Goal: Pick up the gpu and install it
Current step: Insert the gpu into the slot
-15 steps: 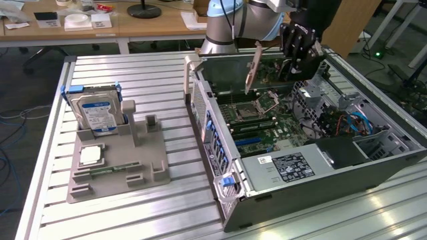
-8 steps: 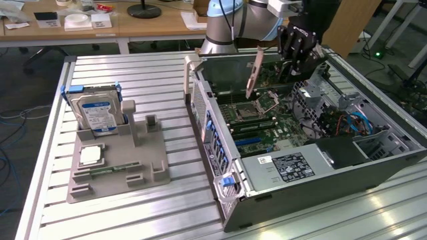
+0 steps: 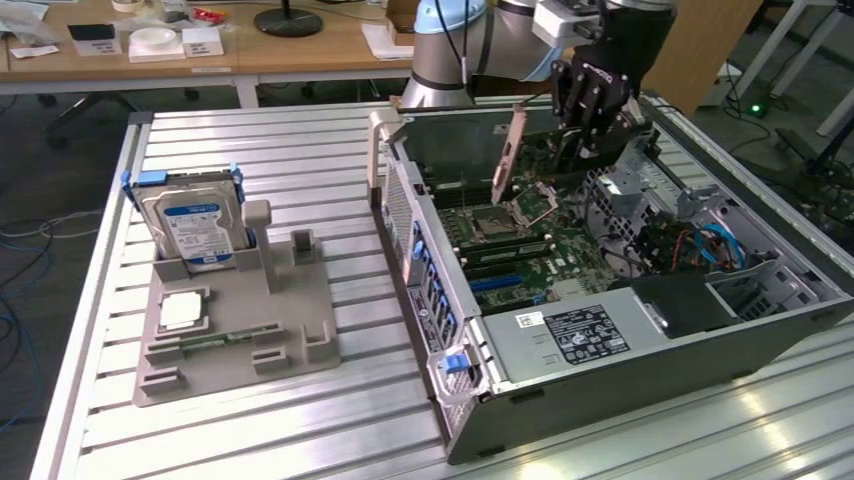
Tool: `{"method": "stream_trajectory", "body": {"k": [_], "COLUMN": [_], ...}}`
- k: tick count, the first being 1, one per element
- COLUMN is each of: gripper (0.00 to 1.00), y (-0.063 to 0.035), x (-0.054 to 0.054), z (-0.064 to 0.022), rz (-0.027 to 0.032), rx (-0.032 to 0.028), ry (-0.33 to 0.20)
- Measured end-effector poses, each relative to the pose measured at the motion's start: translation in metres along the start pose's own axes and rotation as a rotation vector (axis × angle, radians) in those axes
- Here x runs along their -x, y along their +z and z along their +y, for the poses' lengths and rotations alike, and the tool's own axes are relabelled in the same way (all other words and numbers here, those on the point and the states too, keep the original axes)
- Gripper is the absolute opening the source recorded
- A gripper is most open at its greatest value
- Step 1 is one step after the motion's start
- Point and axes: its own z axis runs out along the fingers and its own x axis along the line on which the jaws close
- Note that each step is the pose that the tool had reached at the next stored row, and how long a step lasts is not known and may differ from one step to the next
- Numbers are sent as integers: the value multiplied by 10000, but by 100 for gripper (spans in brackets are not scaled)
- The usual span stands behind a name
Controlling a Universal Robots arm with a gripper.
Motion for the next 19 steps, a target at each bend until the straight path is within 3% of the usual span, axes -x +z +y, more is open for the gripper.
{"method": "stream_trajectory", "body": {"k": [3, 8, 19], "gripper": [28, 28, 28], "y": [34, 126, 317], "x": [1, 3, 0], "z": [6, 22, 53], "rz": [13, 30, 32], "rx": [-54, -55, -62], "ry": [240, 632, 645]}}
